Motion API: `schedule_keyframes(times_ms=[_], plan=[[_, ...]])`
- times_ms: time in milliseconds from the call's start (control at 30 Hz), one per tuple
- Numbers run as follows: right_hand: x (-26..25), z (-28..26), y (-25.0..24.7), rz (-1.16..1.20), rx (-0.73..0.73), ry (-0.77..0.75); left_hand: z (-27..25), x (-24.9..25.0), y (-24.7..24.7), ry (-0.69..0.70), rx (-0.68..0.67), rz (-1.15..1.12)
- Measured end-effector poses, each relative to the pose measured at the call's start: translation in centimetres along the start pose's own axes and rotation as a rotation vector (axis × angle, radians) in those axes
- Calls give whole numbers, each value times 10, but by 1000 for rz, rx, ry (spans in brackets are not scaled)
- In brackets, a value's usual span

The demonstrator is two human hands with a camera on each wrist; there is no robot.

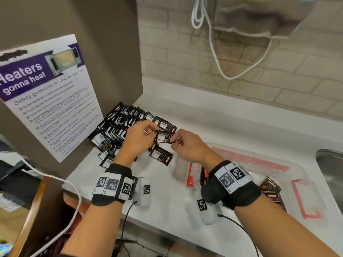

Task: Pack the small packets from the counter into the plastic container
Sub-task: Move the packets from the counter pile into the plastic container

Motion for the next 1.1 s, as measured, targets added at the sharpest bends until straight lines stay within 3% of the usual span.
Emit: schedule_keyframes(times_ms=[100,200,300,400,667,800,1100], plan=[[-11,20,51,9,-154,-48,12,-56,-43,-235,258,58],[-12,36,96,-36,-267,-84,9,-111,-66,-567,451,128],[-10,48,127,-77,-298,-108,5,-145,-67,-756,492,62],[-8,59,146,-108,-268,-151,9,-167,-65,-857,502,-44],[-12,76,172,-243,-36,-322,26,-184,-61,-935,540,-139],[-11,82,176,-346,-31,-338,33,-195,-54,-926,555,-192],[-14,92,178,-538,-93,-381,33,-203,-46,-686,686,-459]])
Point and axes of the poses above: each hand's wrist, its own z-axis towards the middle knuckle, its own y-axis out of the palm, x = y × z, the point moved 7 cm from there along z, towards the middle knuckle, and after that the axes turned 15 degrees about -y, right-handed, at the moved point
